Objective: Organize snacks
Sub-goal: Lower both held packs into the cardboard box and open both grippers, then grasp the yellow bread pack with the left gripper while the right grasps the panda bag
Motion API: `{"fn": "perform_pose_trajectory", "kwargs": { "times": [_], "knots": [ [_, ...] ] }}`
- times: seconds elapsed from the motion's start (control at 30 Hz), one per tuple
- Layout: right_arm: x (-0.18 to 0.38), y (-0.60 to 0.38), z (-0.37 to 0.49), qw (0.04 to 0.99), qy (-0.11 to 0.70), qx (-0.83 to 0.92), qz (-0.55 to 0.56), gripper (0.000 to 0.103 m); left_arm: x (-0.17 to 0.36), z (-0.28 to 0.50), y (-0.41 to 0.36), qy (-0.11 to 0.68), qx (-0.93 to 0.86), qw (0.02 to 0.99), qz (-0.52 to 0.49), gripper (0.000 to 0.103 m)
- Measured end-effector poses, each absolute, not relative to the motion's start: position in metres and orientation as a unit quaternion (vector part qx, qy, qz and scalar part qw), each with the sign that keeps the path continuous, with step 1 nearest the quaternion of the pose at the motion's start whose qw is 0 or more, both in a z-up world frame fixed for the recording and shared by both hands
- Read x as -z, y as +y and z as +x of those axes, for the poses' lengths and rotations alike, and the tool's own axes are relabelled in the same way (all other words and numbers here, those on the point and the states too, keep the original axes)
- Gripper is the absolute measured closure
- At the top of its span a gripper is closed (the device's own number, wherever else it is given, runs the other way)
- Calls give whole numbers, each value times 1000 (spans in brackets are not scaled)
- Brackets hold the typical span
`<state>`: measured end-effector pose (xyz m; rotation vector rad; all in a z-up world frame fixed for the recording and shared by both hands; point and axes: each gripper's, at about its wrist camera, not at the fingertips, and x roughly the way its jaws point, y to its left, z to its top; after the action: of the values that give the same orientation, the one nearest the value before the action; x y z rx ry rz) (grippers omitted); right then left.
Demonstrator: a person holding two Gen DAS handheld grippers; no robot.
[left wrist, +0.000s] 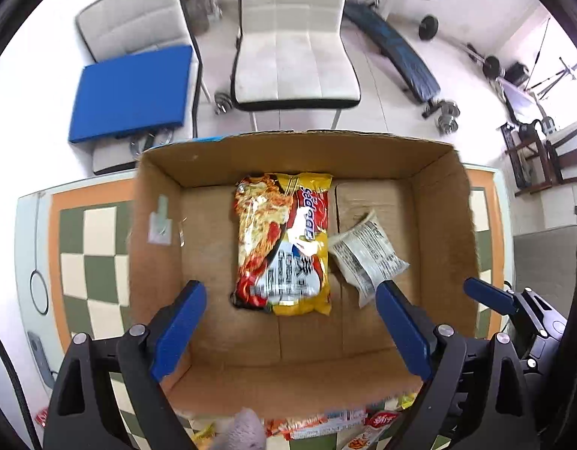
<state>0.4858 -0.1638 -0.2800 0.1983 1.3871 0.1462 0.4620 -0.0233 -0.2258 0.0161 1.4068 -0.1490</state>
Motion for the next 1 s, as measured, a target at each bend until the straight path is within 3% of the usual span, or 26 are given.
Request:
{"fn": "perform_pose_trajectory", "kwargs": {
  "times": [0.23, 0.47, 0.73, 1.0],
  "knots": [
    [254, -151, 427, 768, 623, -106, 104, 7, 210, 394, 10, 646, 47, 761, -35, 10],
    [266, -138, 367, 742, 651, -111, 119, 6, 225, 318, 66, 672, 7, 739, -53, 10],
    [298, -103, 313, 709, 686, -113, 121, 6, 286, 243, 117, 718, -16, 690, -83, 10],
    [346, -65, 316, 699, 704, -81, 94, 7, 363, 225, 133, 759, -15, 647, -70, 10]
  ]
}}
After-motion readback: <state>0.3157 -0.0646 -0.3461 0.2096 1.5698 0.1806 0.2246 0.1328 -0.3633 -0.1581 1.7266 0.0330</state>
